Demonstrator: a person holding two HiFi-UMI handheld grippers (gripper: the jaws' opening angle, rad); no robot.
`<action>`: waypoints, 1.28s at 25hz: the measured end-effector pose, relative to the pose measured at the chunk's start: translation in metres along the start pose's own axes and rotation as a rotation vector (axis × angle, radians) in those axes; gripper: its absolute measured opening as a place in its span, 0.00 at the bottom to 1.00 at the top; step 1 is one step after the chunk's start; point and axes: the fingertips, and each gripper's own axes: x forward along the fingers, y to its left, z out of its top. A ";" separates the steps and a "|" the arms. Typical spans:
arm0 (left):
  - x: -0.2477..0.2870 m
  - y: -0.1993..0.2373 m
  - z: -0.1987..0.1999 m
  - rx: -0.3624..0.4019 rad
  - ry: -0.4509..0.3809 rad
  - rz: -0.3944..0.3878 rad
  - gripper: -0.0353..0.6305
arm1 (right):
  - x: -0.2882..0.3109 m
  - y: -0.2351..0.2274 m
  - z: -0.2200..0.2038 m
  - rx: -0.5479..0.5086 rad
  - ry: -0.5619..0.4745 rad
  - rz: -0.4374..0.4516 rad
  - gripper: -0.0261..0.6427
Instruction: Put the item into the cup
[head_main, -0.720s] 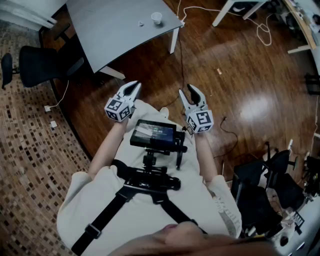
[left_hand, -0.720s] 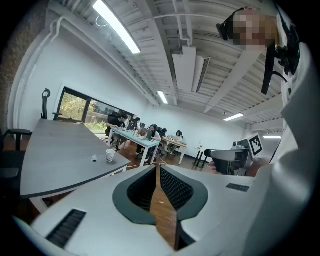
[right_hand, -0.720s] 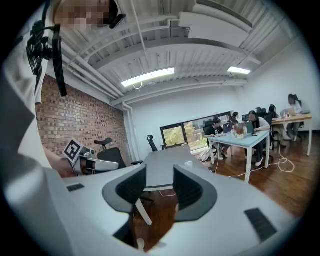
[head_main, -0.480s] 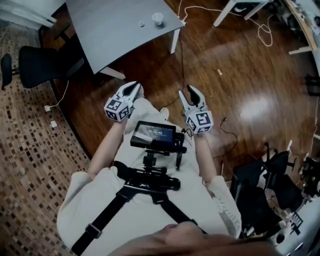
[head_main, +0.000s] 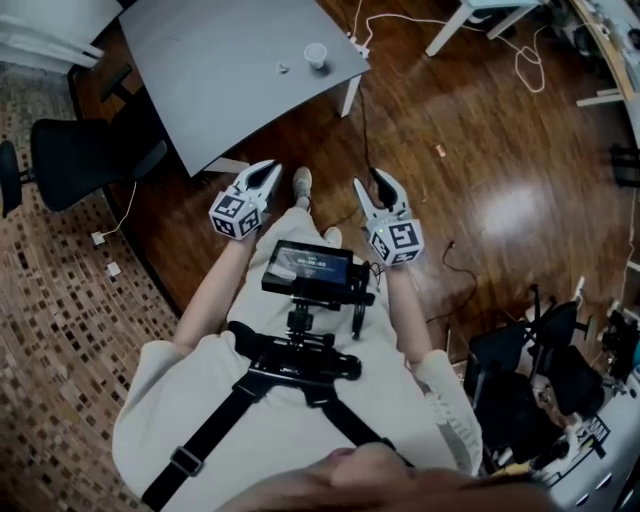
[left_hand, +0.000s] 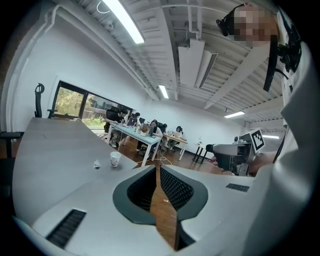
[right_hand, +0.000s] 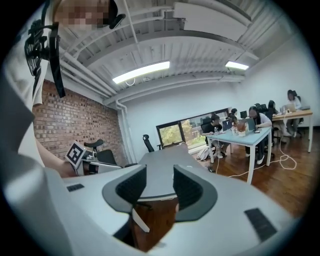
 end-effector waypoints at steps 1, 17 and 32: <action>0.007 0.005 0.006 0.003 0.004 -0.011 0.09 | 0.009 -0.005 0.005 0.005 -0.002 -0.007 0.31; 0.081 0.129 0.073 0.004 0.016 -0.126 0.09 | 0.152 -0.045 0.041 -0.031 0.022 -0.098 0.31; 0.108 0.154 0.080 -0.051 -0.001 -0.164 0.09 | 0.177 -0.057 0.056 -0.043 0.016 -0.137 0.31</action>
